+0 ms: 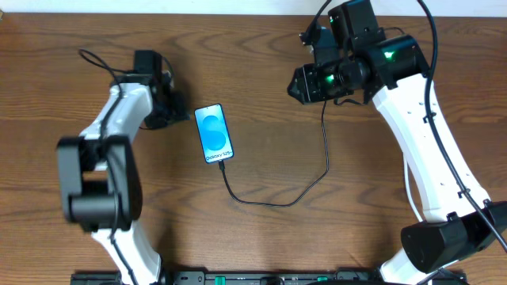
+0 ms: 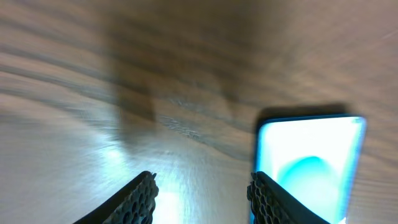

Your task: Plug charger to phone and switch on socket

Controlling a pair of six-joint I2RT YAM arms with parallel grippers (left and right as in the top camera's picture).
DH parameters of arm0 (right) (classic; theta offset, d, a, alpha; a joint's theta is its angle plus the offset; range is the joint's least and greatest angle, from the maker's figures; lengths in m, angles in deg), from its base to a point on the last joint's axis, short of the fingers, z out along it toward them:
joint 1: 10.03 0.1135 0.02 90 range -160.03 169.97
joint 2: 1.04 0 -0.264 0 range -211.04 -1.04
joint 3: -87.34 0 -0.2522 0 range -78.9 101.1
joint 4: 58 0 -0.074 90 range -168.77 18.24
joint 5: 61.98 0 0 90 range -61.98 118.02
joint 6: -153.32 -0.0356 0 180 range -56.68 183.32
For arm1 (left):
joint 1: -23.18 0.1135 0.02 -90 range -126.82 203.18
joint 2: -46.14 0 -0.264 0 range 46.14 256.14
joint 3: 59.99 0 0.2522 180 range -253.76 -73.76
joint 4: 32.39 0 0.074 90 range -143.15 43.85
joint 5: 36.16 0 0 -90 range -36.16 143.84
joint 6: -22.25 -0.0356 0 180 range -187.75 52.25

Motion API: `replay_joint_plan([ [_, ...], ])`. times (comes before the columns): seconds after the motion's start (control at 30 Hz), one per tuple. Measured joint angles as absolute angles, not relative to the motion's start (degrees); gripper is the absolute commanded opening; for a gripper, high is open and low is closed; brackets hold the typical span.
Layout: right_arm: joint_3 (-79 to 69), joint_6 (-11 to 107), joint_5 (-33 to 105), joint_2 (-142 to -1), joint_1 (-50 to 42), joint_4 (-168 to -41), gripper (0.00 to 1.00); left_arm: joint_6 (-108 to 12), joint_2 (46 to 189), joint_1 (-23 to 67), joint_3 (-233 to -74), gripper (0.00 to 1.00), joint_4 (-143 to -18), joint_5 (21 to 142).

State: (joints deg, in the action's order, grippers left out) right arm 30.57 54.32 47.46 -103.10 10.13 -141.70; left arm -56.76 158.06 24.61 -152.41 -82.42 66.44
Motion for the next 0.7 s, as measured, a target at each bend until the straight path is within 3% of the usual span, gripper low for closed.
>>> replay_joint_plan([
  [0.1,30.6,54.4,47.2,-103.1,8.8,-141.7,0.01,-56.6,149.3,25.7,-152.4,0.51,-82.8,65.7],
  [0.2,30.6,54.2,47.1,-103.1,6.9,-141.7,0.01,-56.4,141.1,26.4,-152.5,0.52,-83.4,65.5],
  [0.37,30.6,54.2,47.0,-103.1,1.0,-141.7,0.01,-56.1,133.3,26.5,-152.6,0.69,-83.8,65.3],
  [0.43,30.6,54.2,46.6,-103.1,-1.8,-141.6,0.01,-56.2,132.5,26.5,-152.6,0.87,-83.9,65.2],
  [0.5,30.6,54.2,46.1,-103.1,-5.3,-141.5,0.01,-56.0,132.5,26.5,-152.6,0.90,-84.3,65.2],
  [0.53,30.6,54.2,45.9,-103.1,-6.8,-141.3,0.01,-55.8,132.6,26.5,-152.6,1.00,-84.7,65.2],
  [0.7,30.6,54.2,44.0,-103.4,-14.4,-140.1,0.01,-55.8,132.6,26.5,-152.6,0.99,-85.7,65.2],
])
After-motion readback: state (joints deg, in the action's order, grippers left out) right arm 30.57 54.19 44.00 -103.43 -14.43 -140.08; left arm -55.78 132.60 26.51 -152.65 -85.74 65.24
